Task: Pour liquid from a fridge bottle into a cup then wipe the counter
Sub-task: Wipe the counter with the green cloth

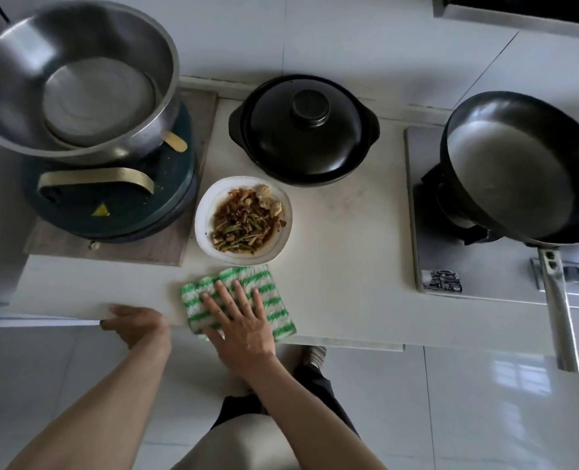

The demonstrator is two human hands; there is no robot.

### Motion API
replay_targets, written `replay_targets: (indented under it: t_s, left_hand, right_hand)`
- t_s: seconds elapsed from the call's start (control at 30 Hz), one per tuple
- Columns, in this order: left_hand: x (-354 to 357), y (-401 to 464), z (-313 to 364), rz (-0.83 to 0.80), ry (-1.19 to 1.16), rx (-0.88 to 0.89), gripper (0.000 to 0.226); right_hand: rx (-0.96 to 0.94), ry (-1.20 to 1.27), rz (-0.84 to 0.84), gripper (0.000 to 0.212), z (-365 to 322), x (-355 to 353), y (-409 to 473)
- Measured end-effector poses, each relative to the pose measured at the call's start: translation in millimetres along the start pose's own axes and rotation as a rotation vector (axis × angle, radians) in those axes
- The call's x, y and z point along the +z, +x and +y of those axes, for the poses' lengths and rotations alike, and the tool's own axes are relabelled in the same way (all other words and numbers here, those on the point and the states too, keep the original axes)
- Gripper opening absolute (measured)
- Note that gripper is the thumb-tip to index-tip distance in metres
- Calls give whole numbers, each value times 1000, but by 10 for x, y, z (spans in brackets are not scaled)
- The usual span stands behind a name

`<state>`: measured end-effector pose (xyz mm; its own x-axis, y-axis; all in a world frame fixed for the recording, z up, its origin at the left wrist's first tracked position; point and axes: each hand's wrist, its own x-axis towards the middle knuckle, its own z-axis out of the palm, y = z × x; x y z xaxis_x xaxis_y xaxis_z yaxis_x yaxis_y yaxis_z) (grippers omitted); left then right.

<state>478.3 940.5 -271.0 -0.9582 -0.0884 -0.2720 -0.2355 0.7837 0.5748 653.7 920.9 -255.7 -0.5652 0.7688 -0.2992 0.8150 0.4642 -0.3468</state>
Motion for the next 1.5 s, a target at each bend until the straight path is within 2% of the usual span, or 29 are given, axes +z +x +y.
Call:
replay_targets:
  t_s: [0.1,0.2,0.33,0.47,0.57,0.73,0.83,0.93,1.03,1.17,1.37,1.43,1.5]
  left_hand:
    - [21,57,-67,-4,22,28,56]
    - [3,84,-74,-99,36,18,53]
    - [-21,27,-31,-90,-73,0,55]
    - [-152,177,-108,-221,-111,-14,57]
    - [-262,340,-146,-312,-145,-14,60]
    - [-249,633,-271,-495,-169,-43,64]
    - [-273,697,-274,-545,-197,-89,58]
    - [-333,591,-242,-601,-284,-85,50]
    - [-323,638,-263,-597,-291,-79,50]
    - [-251,736,-324,-547,-276,-95,57]
    - [-194,854,-459,-577,-202,-76,77]
    - [-227,896,-450,-597,-189,-86,75]
    - [-373,793,-316,-645,-230,-177,63]
  right_hand:
    - [18,0,16,61,399,-76,-160]
    - [185,9,101,61,962,-182,-457]
    - [434,5,171,64,1772,-312,-975]
    - [516,-8,191,65,1919,-195,-1273]
    - [422,-16,182,64,1575,-76,-1177]
    - [-38,-104,64,69,525,110,-454]
    - [-267,-141,-21,59,-155,94,195]
    - [-362,-196,-125,57,-550,15,638]
    - [-413,-235,-100,58,-430,8,661]
    - [-385,-210,-61,60,232,-20,231]
    - [-73,-200,-44,62,1336,-320,-512]
    - [-5,-189,-87,62,1525,-447,-631]
    - [24,-189,-120,64,1583,-555,-673]
